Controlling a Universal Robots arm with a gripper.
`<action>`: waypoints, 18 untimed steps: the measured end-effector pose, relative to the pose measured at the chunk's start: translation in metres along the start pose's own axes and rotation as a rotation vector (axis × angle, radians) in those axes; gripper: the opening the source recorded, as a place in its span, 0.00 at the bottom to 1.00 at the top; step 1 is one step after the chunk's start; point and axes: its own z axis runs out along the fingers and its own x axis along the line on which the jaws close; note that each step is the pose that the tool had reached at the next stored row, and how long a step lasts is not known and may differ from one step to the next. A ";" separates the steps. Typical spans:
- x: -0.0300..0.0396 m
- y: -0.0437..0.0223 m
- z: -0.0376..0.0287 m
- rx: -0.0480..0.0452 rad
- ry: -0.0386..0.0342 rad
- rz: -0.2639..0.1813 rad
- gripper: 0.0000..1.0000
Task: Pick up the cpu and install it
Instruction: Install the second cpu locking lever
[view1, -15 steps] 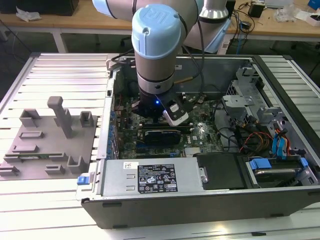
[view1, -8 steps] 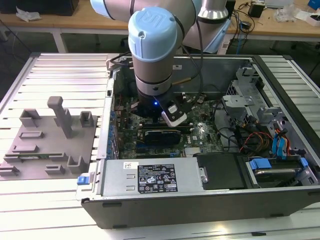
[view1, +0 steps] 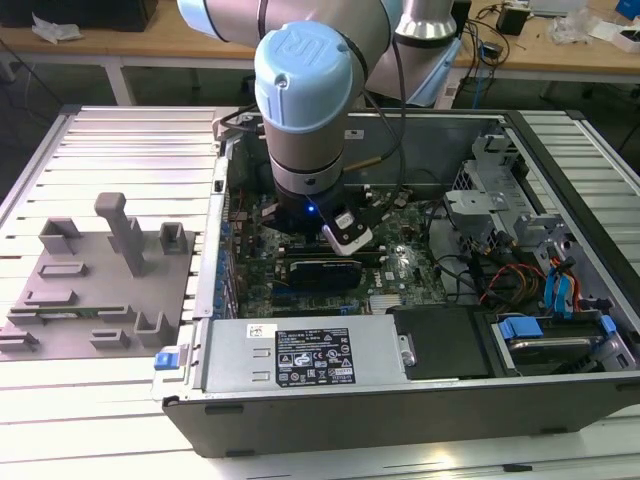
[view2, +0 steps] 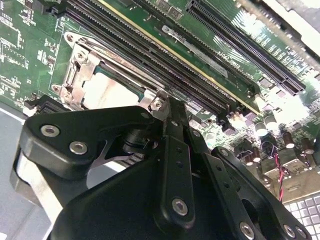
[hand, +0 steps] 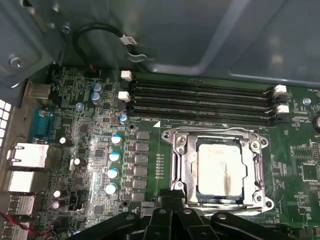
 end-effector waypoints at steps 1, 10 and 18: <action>0.0000 0.0000 0.0000 0.0000 0.0000 0.000 0.11; -0.0010 0.0032 -0.0105 0.0000 0.0000 0.000 0.11; -0.0037 0.0129 -0.0380 0.0049 0.0004 0.000 0.11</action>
